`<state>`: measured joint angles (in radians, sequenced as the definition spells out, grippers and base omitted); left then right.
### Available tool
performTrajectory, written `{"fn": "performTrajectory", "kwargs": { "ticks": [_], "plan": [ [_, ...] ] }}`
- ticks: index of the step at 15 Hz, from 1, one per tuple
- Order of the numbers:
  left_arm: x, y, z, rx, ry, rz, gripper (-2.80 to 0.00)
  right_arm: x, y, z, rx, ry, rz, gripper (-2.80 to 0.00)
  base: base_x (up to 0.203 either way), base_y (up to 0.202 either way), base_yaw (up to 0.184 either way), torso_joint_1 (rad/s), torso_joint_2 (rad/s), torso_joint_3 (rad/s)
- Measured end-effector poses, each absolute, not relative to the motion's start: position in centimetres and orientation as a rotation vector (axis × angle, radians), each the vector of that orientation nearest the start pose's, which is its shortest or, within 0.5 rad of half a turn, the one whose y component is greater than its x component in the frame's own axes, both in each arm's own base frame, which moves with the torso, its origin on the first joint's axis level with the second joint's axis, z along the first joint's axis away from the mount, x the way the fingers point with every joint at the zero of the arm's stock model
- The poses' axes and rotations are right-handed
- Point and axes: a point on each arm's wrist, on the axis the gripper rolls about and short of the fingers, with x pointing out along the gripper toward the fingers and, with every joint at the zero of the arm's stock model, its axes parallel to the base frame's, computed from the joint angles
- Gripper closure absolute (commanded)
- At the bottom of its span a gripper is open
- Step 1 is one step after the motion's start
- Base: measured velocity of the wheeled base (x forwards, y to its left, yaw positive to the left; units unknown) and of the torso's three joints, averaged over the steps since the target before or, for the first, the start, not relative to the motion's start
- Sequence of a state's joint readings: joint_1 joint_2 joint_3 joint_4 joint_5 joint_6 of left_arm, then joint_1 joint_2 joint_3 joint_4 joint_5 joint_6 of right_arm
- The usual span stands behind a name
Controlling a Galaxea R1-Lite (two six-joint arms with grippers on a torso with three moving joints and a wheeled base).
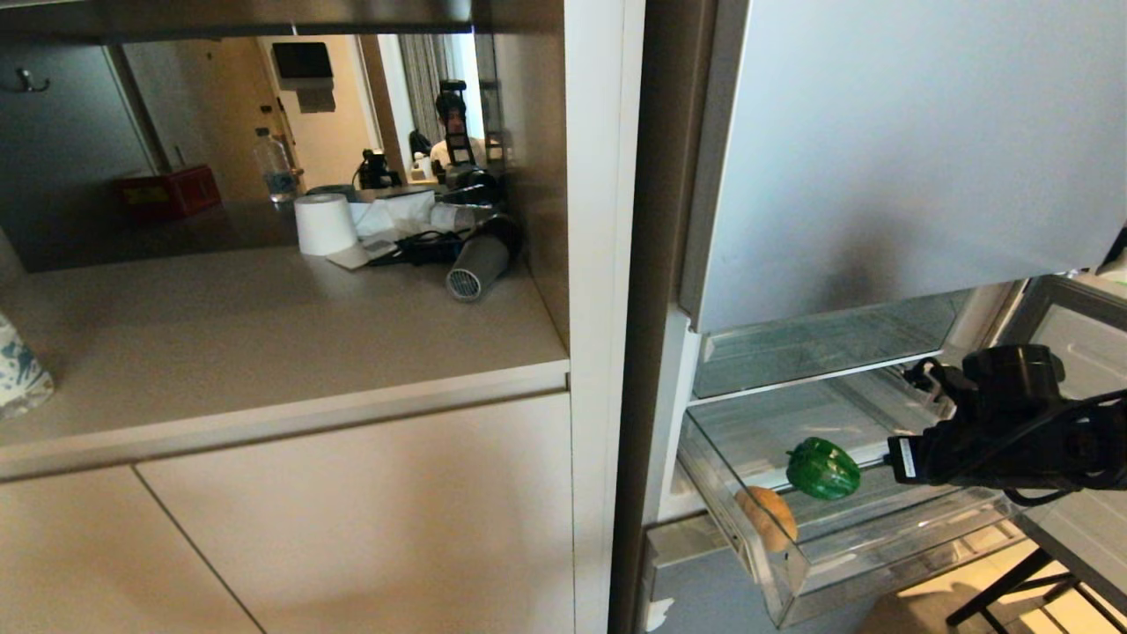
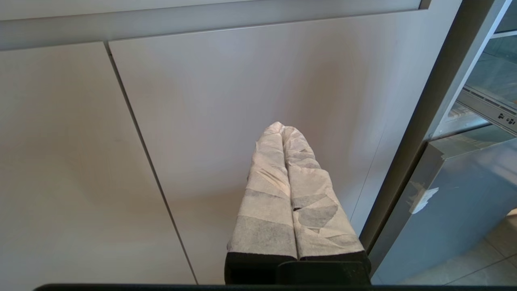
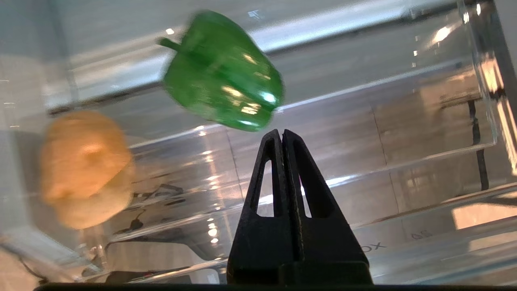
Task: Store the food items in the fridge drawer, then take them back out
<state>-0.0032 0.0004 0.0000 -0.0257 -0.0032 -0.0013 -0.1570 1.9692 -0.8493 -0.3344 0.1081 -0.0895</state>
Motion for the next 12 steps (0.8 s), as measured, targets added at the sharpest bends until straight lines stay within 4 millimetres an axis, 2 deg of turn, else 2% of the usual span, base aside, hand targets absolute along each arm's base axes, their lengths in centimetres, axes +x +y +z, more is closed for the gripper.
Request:
{"fn": "performTrajectory", "kwargs": {
  "ticks": [4,8,12],
  "plan": [
    [-2.3,0.0,7.8,-0.001,-0.025,-0.006,0.0,33.1,-6.2,7.0,0.046,0.801,-0.026,0.0,0.0,0.0,0.0,0.0,0.0,0.0],
    [-2.3,0.0,7.8,-0.001,-0.025,-0.006,0.0,33.0,-6.2,6.8,0.049,0.808,-0.018,0.0,0.0,0.0,0.0,0.0,0.0,0.0],
    [-2.3,0.0,7.8,-0.001,-0.025,-0.006,0.0,31.8,-6.1,7.1,0.043,0.823,-0.019,0.0,0.0,0.0,0.0,0.0,0.0,0.0]
  ]
}}
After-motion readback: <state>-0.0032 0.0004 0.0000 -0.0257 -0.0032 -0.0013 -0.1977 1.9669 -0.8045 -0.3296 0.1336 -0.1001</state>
